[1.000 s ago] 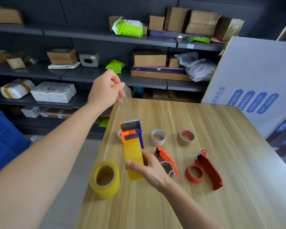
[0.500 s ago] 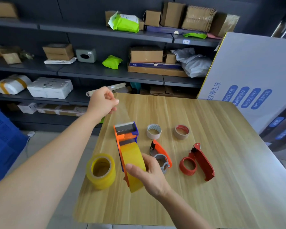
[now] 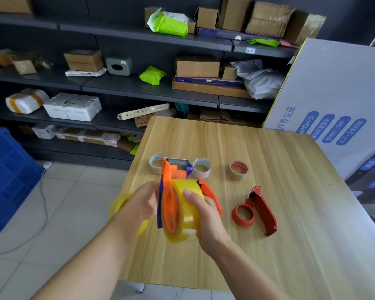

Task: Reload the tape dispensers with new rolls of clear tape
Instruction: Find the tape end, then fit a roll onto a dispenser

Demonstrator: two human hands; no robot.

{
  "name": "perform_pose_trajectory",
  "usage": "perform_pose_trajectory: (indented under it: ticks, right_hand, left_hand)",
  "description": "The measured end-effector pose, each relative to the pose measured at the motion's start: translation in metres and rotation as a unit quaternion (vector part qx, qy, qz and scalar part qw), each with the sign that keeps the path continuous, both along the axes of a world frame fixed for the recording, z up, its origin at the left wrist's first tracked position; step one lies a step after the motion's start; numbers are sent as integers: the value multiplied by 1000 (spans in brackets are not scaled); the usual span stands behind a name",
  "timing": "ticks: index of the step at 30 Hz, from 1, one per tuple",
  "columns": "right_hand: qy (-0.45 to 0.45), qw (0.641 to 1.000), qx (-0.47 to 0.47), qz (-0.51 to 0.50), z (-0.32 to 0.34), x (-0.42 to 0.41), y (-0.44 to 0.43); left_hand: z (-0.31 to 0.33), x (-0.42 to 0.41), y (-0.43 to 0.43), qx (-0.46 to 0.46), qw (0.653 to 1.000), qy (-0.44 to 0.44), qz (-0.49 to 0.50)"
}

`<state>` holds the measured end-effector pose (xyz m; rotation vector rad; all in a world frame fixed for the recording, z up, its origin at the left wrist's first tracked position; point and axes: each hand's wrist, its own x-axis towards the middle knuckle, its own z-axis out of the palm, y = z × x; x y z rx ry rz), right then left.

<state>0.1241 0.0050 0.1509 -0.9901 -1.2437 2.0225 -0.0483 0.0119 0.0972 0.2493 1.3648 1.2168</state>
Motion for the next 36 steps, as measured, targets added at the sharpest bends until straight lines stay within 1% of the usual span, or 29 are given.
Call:
perform_pose_trajectory:
  ticks: [3,6,9,12,18,21,24,29,32,36]
  right_hand:
    - [-17,999,-39,-32,2,-6,0]
    - [-23,997,-61,-51,2,-11,0]
    - [-48,993,-79,-72,1,-17,2]
    - [-66,989,-100,-90,-2,-21,4]
    - [-90,983,-128,-100,-14,-25,4]
    - [-119,978,-138,-99,-22,-29,2]
    - [-152,973,-145,-97,-37,-33,-1]
    - [-209,960,-167,-88,-70,-42,-1]
    - [-238,950,-185,-82,-79,-40,-7]
    - [-263,942,-200,-61,-98,-34,-15]
  left_hand:
    - [-1,12,-12,-4,999,-46,6]
    - [0,23,-20,22,995,-94,17]
    - [-9,25,-28,36,991,-120,43]
    - [-19,25,-35,30,986,-155,49]
    - [-35,32,-49,32,983,-177,38]
    - [-47,36,-56,36,986,-154,51]
    - [-58,38,-65,18,991,-118,55]
    - [-80,39,-76,-47,998,-31,-16]
    - [-89,42,-77,-104,993,-20,-51]
    - [-106,46,-80,-183,977,8,-108]
